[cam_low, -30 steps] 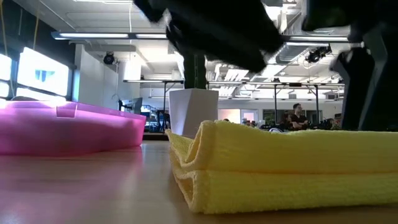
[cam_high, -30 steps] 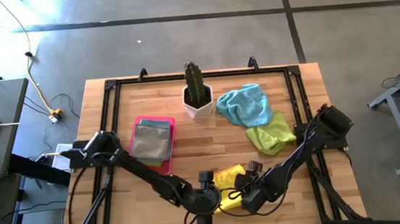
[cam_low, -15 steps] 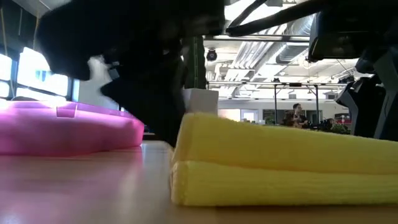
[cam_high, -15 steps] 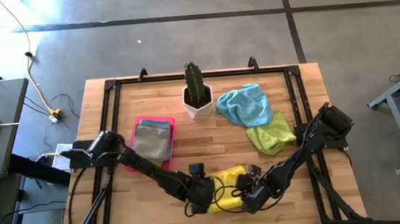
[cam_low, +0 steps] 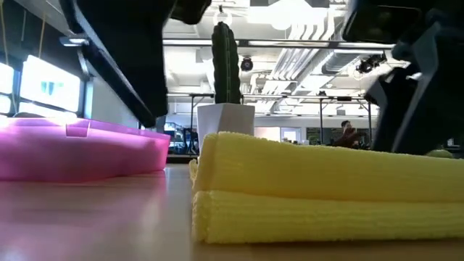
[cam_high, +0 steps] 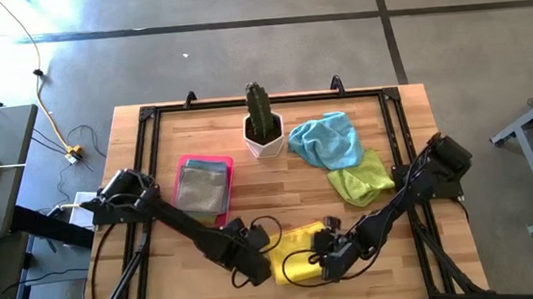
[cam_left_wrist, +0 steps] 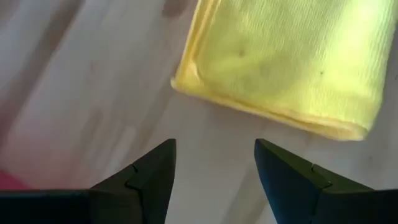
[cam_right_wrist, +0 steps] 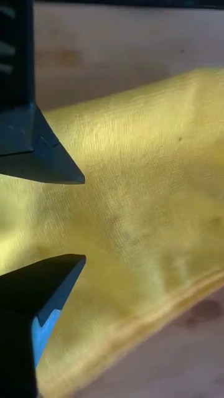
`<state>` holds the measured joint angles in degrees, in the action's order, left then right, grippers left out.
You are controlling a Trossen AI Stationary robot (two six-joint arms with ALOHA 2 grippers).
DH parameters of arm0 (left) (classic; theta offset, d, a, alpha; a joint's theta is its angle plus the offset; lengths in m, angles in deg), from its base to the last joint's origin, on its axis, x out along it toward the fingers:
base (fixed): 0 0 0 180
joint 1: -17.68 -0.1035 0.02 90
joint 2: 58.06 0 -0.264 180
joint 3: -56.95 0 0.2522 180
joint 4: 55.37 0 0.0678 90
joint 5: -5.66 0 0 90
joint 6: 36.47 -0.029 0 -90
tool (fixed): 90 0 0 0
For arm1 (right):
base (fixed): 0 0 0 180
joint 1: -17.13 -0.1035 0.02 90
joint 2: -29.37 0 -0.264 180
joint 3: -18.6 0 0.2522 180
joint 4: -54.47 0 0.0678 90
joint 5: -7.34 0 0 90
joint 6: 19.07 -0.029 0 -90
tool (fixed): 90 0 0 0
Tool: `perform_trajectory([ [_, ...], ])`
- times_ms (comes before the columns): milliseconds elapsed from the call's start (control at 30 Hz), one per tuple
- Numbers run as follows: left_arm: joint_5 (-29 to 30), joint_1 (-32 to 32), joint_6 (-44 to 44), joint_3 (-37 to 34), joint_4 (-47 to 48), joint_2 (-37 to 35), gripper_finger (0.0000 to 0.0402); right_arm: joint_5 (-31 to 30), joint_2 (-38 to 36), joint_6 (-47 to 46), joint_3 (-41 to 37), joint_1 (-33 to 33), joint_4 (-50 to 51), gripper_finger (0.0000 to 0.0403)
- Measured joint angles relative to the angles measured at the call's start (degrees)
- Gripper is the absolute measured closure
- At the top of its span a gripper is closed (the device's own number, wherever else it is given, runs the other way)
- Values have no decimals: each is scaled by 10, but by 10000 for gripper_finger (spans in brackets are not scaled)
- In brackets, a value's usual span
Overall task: Fold microfiber towels
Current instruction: Fold the yellow towel, then put the yellow towel in the pink bin
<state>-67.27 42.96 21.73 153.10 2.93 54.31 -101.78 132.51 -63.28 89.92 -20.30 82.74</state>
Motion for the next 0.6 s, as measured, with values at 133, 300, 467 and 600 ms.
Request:
perform_trajectory([
  [133,-27,12,52,-1,20,0,193,1,-7,74,0,16,9,215],
  [300,-27,16,92,0,44,0,193,16,-41,117,0,38,68,215],
  [467,-30,9,71,-1,76,0,196,27,-106,129,-44,61,72,215],
  [600,-42,-11,9,-1,84,0,215,31,-142,59,-119,74,-45,215],
])
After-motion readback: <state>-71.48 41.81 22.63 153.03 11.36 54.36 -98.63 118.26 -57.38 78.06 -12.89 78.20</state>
